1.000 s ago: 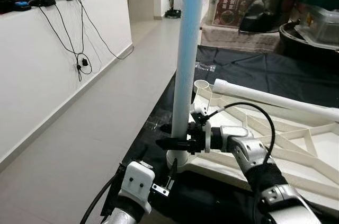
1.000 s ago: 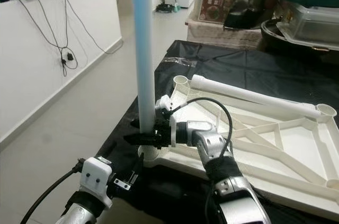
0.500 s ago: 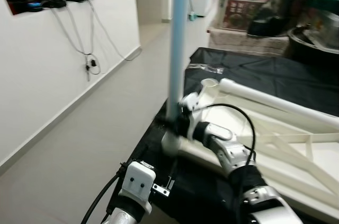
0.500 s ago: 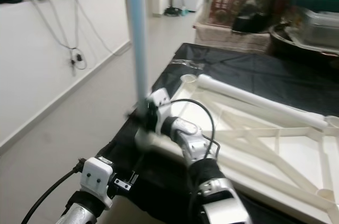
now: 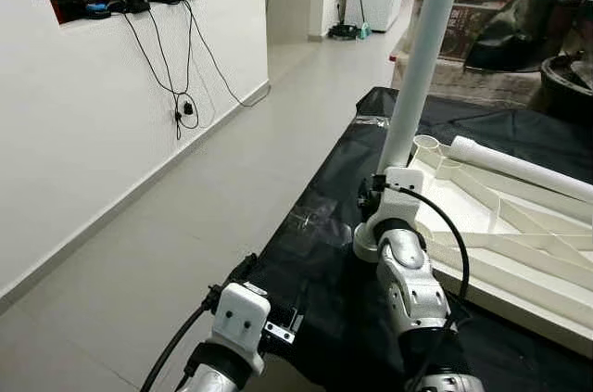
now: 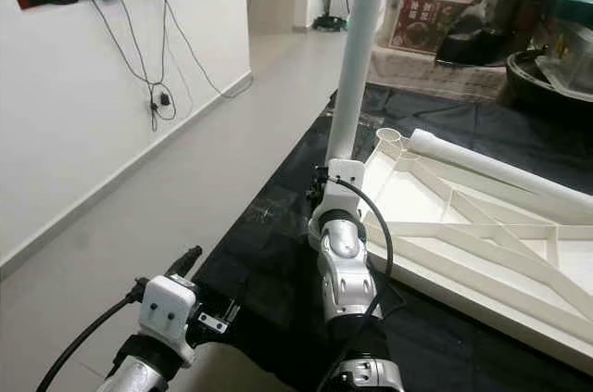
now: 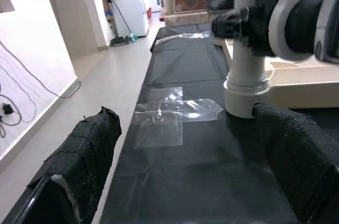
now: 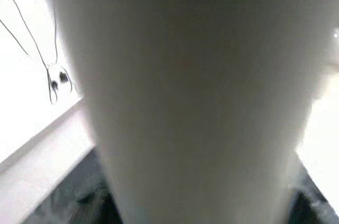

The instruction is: Building children table

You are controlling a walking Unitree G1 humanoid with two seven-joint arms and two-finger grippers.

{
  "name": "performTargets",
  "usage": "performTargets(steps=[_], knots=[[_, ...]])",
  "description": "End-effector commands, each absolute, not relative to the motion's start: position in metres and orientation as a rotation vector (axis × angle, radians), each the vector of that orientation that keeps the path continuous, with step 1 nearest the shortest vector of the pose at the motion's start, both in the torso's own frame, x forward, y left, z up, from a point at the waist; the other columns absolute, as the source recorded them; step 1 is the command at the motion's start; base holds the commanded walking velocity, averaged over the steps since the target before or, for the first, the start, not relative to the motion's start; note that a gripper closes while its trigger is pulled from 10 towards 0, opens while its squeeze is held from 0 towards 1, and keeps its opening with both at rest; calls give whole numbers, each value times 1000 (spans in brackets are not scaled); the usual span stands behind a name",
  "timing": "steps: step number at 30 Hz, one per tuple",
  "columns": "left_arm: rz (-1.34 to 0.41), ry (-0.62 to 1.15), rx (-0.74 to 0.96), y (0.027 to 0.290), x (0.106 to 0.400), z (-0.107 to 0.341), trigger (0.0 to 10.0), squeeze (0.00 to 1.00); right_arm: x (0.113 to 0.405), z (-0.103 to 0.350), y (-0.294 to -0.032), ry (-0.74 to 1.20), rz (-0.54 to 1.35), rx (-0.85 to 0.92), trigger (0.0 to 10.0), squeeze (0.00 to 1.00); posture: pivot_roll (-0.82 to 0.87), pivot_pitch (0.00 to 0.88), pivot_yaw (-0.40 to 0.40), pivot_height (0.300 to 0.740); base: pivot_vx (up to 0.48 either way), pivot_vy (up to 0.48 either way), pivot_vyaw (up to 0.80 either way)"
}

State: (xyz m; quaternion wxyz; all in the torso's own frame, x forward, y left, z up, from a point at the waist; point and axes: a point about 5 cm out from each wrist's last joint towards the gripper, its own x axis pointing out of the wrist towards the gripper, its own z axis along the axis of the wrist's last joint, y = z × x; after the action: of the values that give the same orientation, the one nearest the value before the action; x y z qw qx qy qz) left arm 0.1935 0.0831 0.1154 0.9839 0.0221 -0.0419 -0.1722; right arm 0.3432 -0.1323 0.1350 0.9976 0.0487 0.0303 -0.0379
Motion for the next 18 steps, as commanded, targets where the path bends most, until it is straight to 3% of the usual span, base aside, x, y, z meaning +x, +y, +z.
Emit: performTargets(steps=[1,4,5,9,11,12,15,18], knots=[[-351,-80,45,82,194,114,10000,0,347,133,-119,42,25,164,10000,1000,75,0,-26,740,0,0,0],[-350,-81,45,82,194,115,10000,0,349,136,-112,17,72,191,10000,1000,75,0,-27,740,0,0,0],[-349,-81,43,83,195,115,10000,0,354,137,-104,4,213,246,10000,0,73,0,-26,740,0,0,0],[-350,-81,43,83,195,115,10000,0,356,141,-94,-10,433,289,10000,0,73,0,-26,740,0,0,0],[-349,-82,42,83,195,115,10000,0,345,150,-85,16,830,333,10000,0,78,0,-23,740,0,0,0],[-349,-82,42,83,195,115,10000,0,345,150,-85,16,830,333,10000,0,78,0,-23,740,0,0,0],[-350,-82,42,83,196,116,10000,0,334,151,-86,113,1151,263,10000,0,78,0,-23,740,0,0,0],[-350,-82,43,83,196,116,10000,0,335,151,-88,133,1200,225,10000,0,78,0,-23,740,0,0,0]])
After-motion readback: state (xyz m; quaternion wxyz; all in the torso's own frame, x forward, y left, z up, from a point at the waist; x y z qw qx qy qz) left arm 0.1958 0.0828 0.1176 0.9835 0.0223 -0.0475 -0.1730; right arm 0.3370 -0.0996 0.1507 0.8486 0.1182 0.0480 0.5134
